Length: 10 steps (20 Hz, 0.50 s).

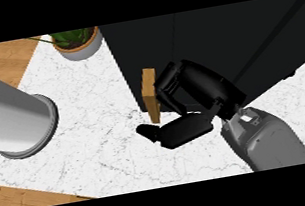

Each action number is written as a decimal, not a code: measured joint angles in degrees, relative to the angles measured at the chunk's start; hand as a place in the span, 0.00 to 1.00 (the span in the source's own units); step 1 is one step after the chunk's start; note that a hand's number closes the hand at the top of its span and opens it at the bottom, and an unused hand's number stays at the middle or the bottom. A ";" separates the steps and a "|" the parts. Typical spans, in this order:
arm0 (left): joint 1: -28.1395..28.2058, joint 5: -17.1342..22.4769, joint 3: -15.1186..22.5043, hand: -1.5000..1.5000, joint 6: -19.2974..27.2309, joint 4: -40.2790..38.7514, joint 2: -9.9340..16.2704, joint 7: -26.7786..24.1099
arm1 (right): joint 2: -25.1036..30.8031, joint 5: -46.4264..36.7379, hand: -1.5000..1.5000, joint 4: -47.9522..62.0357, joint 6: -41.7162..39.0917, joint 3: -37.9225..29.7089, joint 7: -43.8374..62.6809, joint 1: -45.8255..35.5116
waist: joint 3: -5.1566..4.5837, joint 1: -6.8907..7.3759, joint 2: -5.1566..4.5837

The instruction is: Pick up the bottled water, place it into the cabinet and close the cabinet

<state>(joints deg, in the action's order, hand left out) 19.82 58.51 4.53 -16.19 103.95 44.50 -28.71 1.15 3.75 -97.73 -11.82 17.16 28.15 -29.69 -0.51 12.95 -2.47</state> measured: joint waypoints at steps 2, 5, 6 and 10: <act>-0.03 0.17 -0.20 0.00 -0.28 -0.21 -0.01 -0.04 | -0.44 -0.31 1.00 4.49 3.70 -1.58 0.18 -4.74 | 0.08 -0.05 -0.01; 0.25 0.66 -0.46 0.00 -0.83 -0.50 -0.12 -0.08 | -1.19 1.04 0.00 9.44 8.46 -2.36 1.04 -8.70 | 0.30 -0.55 0.39; 0.24 0.87 -0.67 0.00 -0.99 -0.60 0.04 0.03 | -1.21 1.80 0.00 10.45 9.65 -2.06 1.25 -9.48 | 0.34 -0.69 0.54; 0.82 0.85 -0.63 0.00 -1.70 -1.02 -0.36 -0.28 | -1.18 4.56 0.00 13.82 14.45 -1.30 2.04 -12.07 | 0.40 -1.18 1.04</act>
<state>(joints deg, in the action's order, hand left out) 20.64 59.35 3.90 -17.89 102.93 44.14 -28.99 -0.02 8.30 -83.91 2.62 15.86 30.20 -41.76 -0.11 11.77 -1.43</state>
